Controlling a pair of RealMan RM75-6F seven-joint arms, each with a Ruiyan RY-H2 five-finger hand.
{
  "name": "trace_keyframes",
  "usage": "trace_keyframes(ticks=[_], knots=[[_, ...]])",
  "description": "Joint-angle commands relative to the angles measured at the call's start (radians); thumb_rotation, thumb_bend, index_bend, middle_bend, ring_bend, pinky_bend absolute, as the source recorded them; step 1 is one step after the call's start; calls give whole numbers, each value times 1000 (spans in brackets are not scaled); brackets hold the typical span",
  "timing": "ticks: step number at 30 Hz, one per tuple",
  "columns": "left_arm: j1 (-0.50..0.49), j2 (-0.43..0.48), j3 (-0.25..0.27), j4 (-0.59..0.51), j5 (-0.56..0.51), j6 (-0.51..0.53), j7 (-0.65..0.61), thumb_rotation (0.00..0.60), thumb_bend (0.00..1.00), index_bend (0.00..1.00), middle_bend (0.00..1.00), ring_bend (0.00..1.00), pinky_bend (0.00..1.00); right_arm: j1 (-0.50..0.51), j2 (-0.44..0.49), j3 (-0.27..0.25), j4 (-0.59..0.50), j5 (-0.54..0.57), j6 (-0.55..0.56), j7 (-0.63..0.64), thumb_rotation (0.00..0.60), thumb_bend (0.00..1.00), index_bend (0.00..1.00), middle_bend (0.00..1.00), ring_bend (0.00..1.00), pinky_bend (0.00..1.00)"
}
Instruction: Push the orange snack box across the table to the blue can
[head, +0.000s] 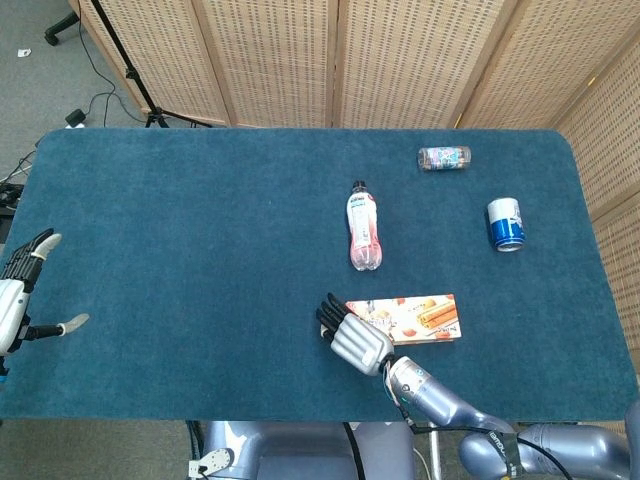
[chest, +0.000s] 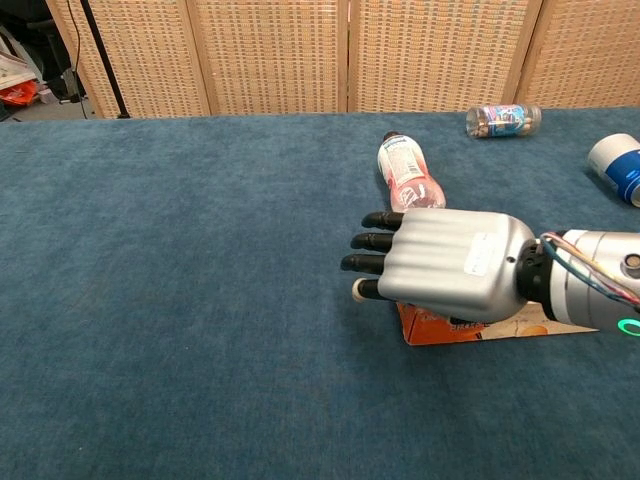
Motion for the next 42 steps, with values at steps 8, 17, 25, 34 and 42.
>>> trace_keyframes(ticks=[8,17,25,34,42], knots=[[1,14,12,-10,36,-8,-26,600,0,0,0,0,0,-4,75,-97,-27,96,123,-93,600,1000,240,119,0,0],[2,8,13,-20,45,-7,-3,600,0,0,0,0,0,-11,135,-129,8,128,169,-39,600,1000,252,131,0,0],[0,2,12,-28,45,-13,20,600,0,0,0,0,0,-14,167,-136,57,150,187,37,600,1000,259,135,0,0],[2,0,8,-32,42,-12,33,600,0,0,0,0,0,-2,179,-106,136,304,206,84,600,1000,261,135,0,0],[3,-1,7,-31,43,-12,32,600,0,0,0,0,0,-3,259,-62,92,282,208,244,600,821,190,43,0,0]])
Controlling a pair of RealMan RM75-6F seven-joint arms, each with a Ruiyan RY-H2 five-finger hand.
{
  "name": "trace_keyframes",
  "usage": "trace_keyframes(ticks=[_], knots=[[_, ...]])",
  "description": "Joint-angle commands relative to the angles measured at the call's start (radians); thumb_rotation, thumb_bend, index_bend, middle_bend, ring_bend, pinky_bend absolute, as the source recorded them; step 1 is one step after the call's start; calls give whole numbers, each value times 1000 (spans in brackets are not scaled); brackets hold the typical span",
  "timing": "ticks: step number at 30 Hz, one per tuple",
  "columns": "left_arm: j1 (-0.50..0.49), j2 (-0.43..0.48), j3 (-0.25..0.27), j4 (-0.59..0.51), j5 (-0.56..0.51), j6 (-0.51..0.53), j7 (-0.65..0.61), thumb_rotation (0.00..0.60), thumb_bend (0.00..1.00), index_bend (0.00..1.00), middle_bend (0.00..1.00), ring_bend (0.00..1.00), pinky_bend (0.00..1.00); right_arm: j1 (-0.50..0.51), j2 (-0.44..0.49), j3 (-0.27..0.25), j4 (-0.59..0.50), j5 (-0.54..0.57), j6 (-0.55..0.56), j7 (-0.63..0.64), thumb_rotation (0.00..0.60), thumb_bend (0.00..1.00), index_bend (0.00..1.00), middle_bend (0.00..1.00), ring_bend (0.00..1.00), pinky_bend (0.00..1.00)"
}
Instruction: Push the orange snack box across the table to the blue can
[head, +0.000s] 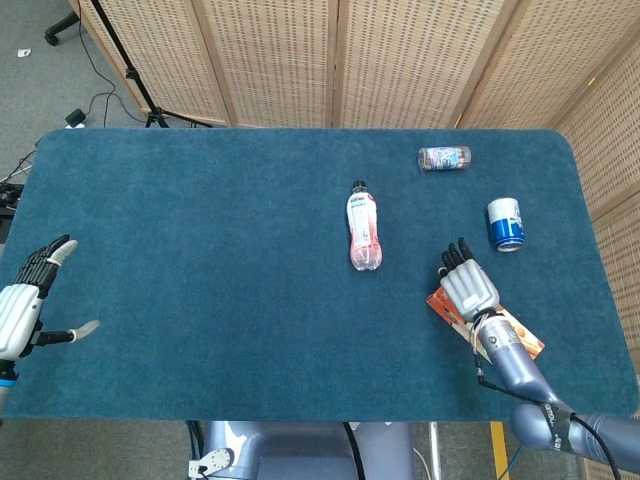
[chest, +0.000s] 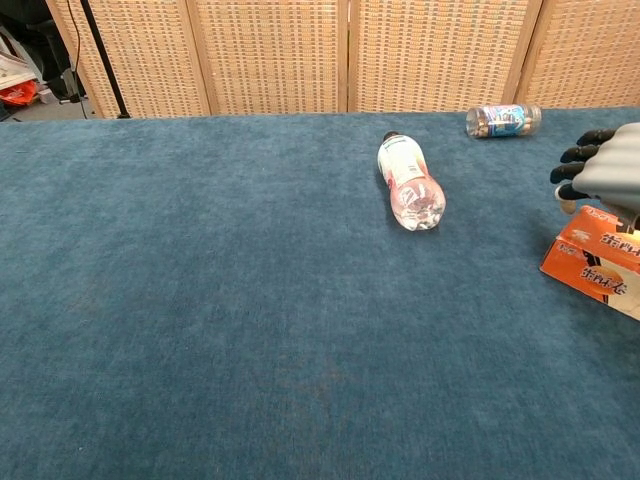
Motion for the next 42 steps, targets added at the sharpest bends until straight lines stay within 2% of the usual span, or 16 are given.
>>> trace_keyframes(ticks=[1,2,4,5,10,17,21,24,26,31,42], knots=[[0,0,0,0,1,1,0,600,0,0,0,0,0,-7,59,27,-47,-60,0,113,600,587,118,18,0,0],[1,0,0,0,2,1,1,600,0,0,0,0,0,-13,77,32,-62,-90,0,150,600,305,50,2,0,0],[0,0,0,0,3,-1,0,600,0,0,0,0,0,-29,120,38,-89,-187,5,250,600,45,3,0,0,0],[0,0,0,0,4,-1,0,600,0,0,0,0,0,-38,136,40,-96,-231,9,297,600,0,0,0,0,0],[0,0,1,0,9,0,3,600,0,0,0,0,0,-85,211,7,-80,-481,36,539,600,0,0,0,0,0],[1,-1,1,-1,11,1,6,600,0,0,0,0,0,-153,245,-93,32,-764,129,839,600,0,0,0,0,0],[2,-2,2,-3,13,3,9,600,0,0,0,0,0,-195,236,-163,154,-915,222,994,600,0,0,0,0,0],[3,-6,2,-5,15,4,19,600,0,0,0,0,0,-257,209,-220,305,-1001,341,1152,600,0,0,0,0,0],[3,-8,1,-6,15,4,24,600,0,0,0,0,0,-302,190,-241,400,-1018,411,1240,600,0,0,0,0,0],[2,-12,-1,-7,14,4,34,600,0,0,0,0,0,-363,141,-255,554,-1031,504,1365,600,0,0,0,0,0],[-1,-19,1,-14,21,1,56,600,0,0,0,0,0,-469,-10,-252,839,-983,577,1629,600,0,0,0,0,0]])
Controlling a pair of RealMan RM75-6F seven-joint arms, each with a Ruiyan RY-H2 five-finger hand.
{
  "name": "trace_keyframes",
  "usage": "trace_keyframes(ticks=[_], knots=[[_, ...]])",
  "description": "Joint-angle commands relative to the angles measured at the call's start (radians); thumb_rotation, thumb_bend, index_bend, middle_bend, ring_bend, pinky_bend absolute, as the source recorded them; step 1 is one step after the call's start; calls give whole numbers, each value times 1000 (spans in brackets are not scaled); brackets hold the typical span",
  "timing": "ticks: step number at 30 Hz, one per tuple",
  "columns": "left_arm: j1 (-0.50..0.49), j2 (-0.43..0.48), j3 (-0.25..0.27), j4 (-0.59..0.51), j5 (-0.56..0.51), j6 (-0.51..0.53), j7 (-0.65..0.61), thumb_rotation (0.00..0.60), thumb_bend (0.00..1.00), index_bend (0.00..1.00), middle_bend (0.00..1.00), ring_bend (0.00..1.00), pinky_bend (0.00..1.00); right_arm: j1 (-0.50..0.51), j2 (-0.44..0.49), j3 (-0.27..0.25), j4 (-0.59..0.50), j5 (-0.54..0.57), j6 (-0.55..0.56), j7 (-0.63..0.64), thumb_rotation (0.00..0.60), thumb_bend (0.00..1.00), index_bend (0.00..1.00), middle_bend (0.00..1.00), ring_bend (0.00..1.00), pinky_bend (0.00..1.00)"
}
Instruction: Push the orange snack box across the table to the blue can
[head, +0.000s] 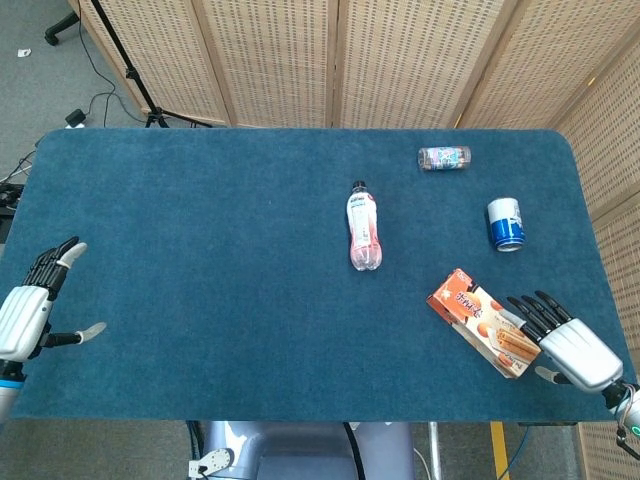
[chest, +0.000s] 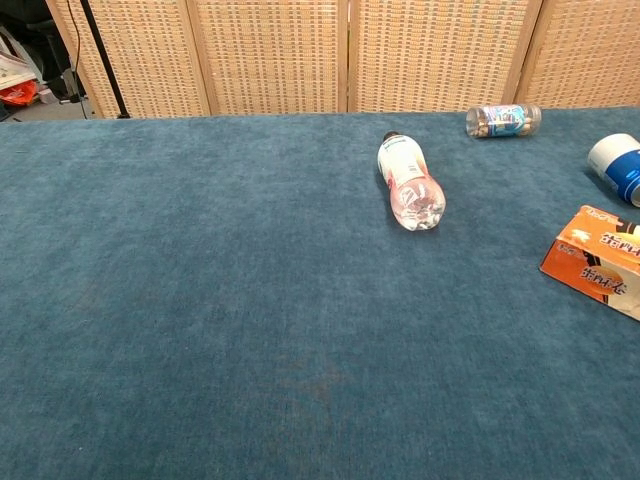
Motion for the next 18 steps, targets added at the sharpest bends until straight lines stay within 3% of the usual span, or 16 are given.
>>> trace_keyframes(ticks=[1,11,18], knots=[[1,-3,1,-3,4,3,4,600,0,0,0,0,0,-40,-72,1,92,18,21,84,600,0,0,0,0,0],[5,-7,-2,0,3,14,0,600,0,0,0,0,0,-49,-152,8,198,13,26,113,600,0,0,0,0,0],[4,-6,-2,0,5,13,1,600,0,0,0,0,0,-28,-176,17,194,11,13,131,600,0,0,0,0,0]])
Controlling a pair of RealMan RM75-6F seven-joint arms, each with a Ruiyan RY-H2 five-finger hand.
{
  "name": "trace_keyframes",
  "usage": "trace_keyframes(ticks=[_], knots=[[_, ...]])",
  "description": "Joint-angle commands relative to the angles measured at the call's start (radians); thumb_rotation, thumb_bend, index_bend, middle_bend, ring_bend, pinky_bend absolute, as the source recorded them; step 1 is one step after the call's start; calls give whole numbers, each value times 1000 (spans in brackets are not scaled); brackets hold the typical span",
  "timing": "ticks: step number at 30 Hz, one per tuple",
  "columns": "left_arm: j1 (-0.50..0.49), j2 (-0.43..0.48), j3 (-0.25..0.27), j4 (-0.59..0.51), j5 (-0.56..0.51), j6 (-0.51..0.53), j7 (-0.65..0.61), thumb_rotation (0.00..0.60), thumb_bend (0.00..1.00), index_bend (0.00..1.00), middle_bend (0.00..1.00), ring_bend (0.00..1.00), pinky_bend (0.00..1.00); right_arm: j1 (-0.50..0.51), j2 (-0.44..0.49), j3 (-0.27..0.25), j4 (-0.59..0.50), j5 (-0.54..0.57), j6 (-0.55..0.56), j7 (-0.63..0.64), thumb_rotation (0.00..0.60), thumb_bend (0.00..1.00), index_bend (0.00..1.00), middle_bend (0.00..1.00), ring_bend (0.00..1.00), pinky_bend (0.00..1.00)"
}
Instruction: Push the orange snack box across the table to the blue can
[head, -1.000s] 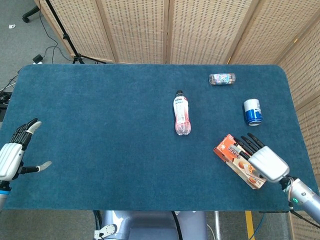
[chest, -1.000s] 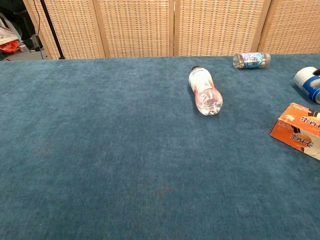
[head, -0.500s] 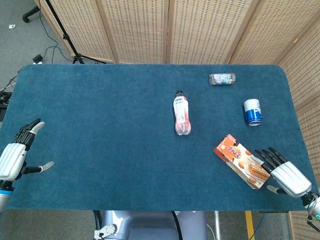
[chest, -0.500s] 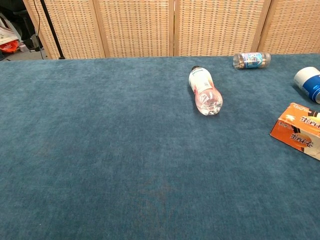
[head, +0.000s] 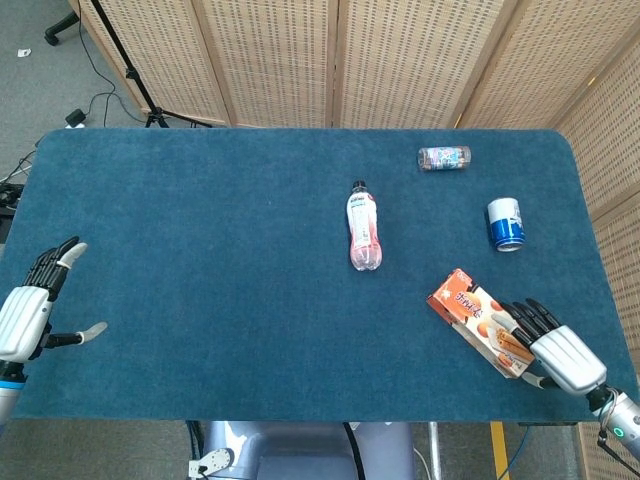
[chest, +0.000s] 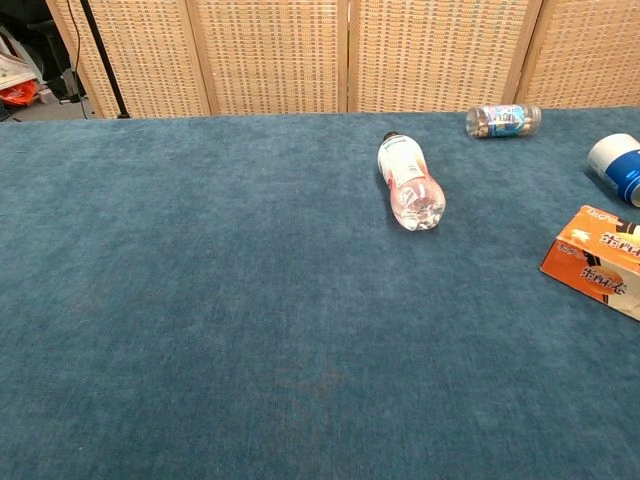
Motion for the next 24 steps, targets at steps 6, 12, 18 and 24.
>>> trace_keyframes(ticks=[6,12,18,24], knots=[[1,3,0,2,-2,0,-7,600,0,0,0,0,0,51,-9,20,-71,6,-58,-10,600,0,0,0,0,0],[1,5,-1,3,-4,-1,-13,600,0,0,0,0,0,73,-4,32,-121,17,-92,-28,600,0,0,0,0,0],[2,7,-1,6,-3,-1,-19,600,0,0,0,0,0,98,0,58,-149,47,-142,-58,600,0,0,0,0,0],[2,7,0,5,-2,-1,-17,600,0,0,0,0,0,121,2,85,-164,85,-196,-67,600,0,0,0,0,0]])
